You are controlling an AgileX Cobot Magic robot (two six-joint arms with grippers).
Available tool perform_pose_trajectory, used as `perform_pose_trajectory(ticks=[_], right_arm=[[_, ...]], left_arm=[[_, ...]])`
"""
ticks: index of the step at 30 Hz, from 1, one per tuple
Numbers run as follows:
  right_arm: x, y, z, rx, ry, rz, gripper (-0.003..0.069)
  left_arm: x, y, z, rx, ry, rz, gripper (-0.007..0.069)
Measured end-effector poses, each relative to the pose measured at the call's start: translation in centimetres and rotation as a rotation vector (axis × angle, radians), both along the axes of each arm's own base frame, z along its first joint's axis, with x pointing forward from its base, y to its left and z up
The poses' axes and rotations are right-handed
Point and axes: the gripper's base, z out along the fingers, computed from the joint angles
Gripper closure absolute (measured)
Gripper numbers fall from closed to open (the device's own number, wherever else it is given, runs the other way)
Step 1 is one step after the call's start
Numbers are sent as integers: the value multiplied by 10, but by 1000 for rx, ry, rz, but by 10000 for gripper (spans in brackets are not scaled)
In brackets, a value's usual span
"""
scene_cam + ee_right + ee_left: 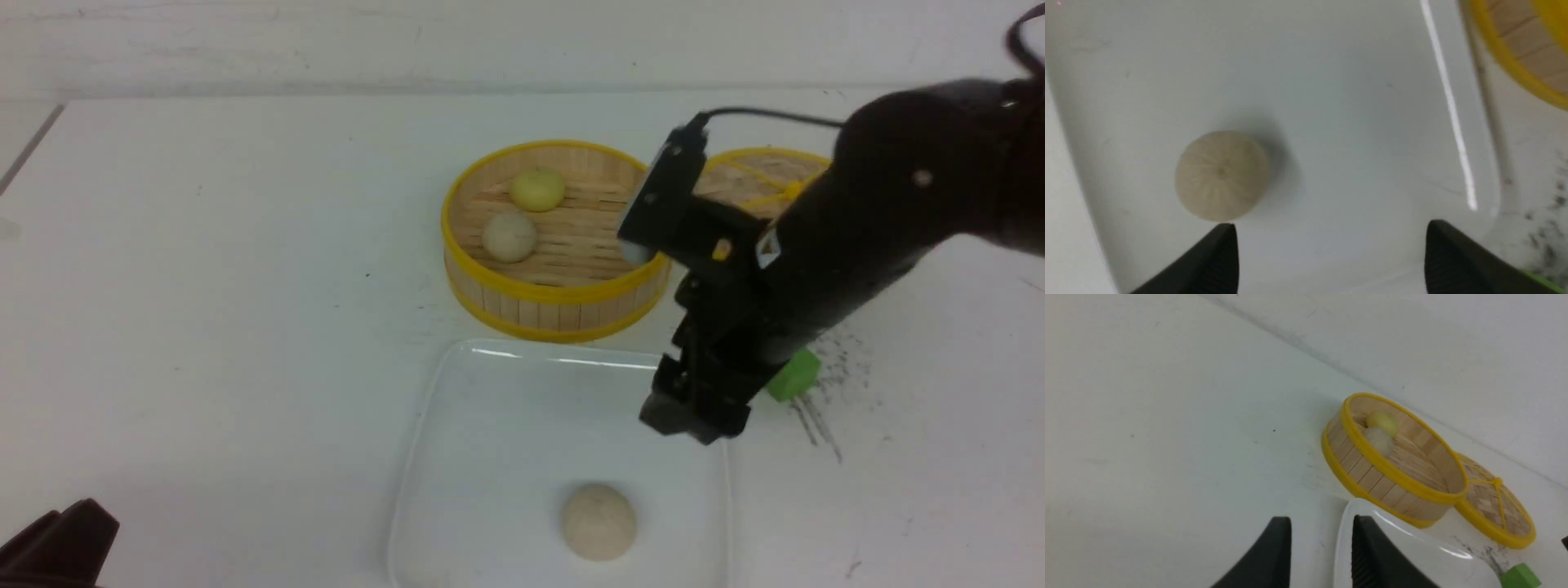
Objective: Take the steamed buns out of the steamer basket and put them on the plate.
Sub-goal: Use the left arm to grab the steamed stuffed bun that is closest to it
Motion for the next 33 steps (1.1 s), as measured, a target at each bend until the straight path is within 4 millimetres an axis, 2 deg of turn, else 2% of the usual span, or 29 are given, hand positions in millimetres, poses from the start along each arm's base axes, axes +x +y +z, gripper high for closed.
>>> perform_pose_trajectory(ticks=[2,3,4,5,7,8,9,10,11,12,13,14,16,19,24,30,33], right_arm=[[-5,-5,10,2,-13,-23,74],[-12,-11,21,13,-16,-60,74],[-14,-13,24,19,-13,-76,74],[-23,-19,36,41,-6,-120,74],[-31,-24,43,52,14,-154,74],[-35,-27,46,53,30,-169,74],[-36,-27,47,52,34,-171,74],[-43,-32,50,41,74,-192,74],[-44,-32,51,39,79,-195,74],[-52,-37,52,14,127,-209,74],[-53,-38,53,14,131,-213,74],[-59,-42,55,-6,165,-222,74],[-66,-46,58,-16,185,-229,74],[-74,-52,67,0,168,-228,81],[-95,-65,89,62,97,-223,117],[-133,-91,122,184,-37,-212,188],[-154,-105,140,285,-141,-215,200]], left_arm=[[0,-1,9,9,-19,-8,381],[1,-1,22,34,-38,-17,381],[1,-1,27,50,-43,-21,381],[6,-2,47,88,-57,-31,381],[14,-2,67,143,-50,-46,381],[22,-3,79,176,-33,-60,381],[24,-3,78,181,-22,-63,381],[36,-3,94,216,-5,-78,381],[38,-3,95,218,-2,-80,381],[52,-2,108,250,14,-89,381],[53,-2,110,253,15,-90,381],[65,-2,118,278,26,-97,381],[76,-2,130,304,18,-102,381],[90,-1,140,325,12,-108,381],[108,-3,138,303,35,-142,381],[112,-7,140,302,-11,-176,381],[112,-9,143,289,-49,-190,381]])
